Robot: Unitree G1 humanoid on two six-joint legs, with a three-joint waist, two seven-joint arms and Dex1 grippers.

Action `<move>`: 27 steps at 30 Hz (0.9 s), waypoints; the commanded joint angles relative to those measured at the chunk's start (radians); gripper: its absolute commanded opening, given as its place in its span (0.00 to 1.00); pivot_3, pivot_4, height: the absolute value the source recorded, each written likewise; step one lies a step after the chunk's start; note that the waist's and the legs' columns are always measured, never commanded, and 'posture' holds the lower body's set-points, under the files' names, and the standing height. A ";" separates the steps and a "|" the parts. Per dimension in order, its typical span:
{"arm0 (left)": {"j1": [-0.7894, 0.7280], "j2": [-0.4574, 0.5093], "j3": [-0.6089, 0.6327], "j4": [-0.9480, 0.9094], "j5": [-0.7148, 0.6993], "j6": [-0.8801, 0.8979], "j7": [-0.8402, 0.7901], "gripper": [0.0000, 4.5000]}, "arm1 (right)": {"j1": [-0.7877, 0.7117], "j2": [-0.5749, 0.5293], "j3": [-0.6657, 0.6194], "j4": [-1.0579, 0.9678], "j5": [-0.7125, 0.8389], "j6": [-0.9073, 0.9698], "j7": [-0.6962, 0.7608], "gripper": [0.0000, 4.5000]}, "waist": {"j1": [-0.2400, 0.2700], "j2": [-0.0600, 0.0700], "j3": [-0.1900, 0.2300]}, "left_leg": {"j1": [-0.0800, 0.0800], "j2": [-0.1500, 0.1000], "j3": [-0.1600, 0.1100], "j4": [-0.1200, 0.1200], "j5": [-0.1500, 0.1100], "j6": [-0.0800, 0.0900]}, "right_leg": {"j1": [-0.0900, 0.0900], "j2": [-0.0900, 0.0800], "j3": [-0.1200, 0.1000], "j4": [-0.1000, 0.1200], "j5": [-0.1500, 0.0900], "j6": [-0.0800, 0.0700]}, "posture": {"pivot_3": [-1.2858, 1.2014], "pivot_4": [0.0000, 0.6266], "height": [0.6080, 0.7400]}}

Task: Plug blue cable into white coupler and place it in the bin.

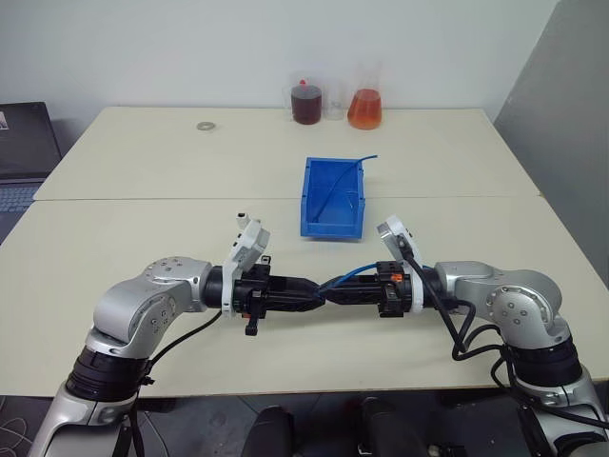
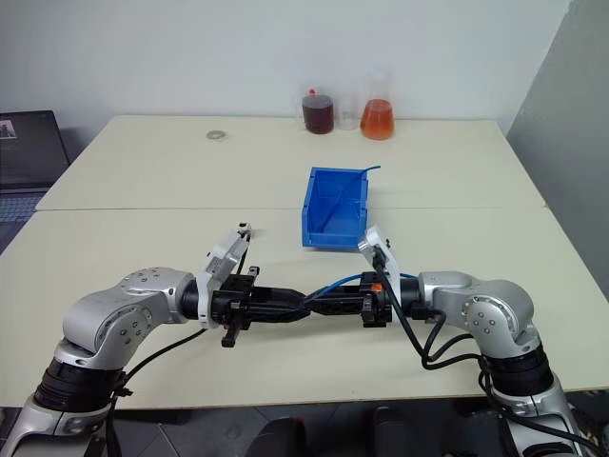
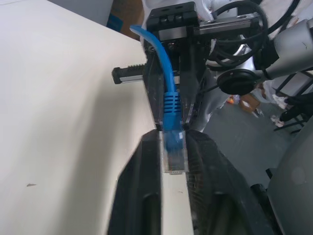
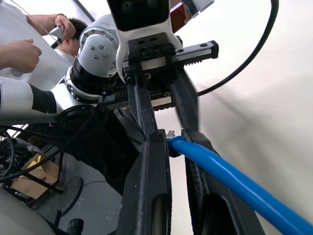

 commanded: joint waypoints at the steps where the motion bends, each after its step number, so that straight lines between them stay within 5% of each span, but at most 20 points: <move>1: -0.004 0.005 -0.009 -0.031 0.029 -0.043 -0.002 0.43 | -0.020 -0.006 0.003 -0.027 -0.004 -0.027 0.022 0.03 | 0.000 0.000 0.000 | 0.000 0.000 0.000 0.000 0.000 0.000 | 0.000 0.000 0.000 0.000 0.000 0.000 | 0.52 0.24 1.00; 14: 0.193 0.064 0.129 -0.079 0.088 -0.115 0.114 1.00 | -0.014 -0.064 -0.009 0.004 -0.131 -0.145 0.041 0.03 | 0.000 0.000 0.000 | 0.000 0.000 0.000 0.000 0.000 0.000 | -0.001 0.000 0.000 0.000 0.000 0.000 | 0.52 0.24 1.00; 20: 0.331 -0.093 0.258 -0.117 0.236 -0.233 0.470 1.00 | 0.043 -0.085 -0.026 0.007 -0.188 -0.206 0.029 0.03 | 0.001 0.000 0.000 | 0.000 0.001 0.000 0.000 0.000 0.000 | 0.000 -0.001 0.000 -0.001 0.000 0.000 | 0.52 0.24 1.00; 27: 0.254 -0.247 0.214 -0.046 0.499 -0.198 0.893 1.00 | 0.070 -0.058 -0.023 -0.005 -0.196 -0.216 0.010 0.03 | 0.008 0.000 0.000 | 0.000 0.000 -0.001 0.001 0.000 0.000 | 0.001 -0.002 0.001 0.000 0.000 0.001 | 0.52 0.24 1.00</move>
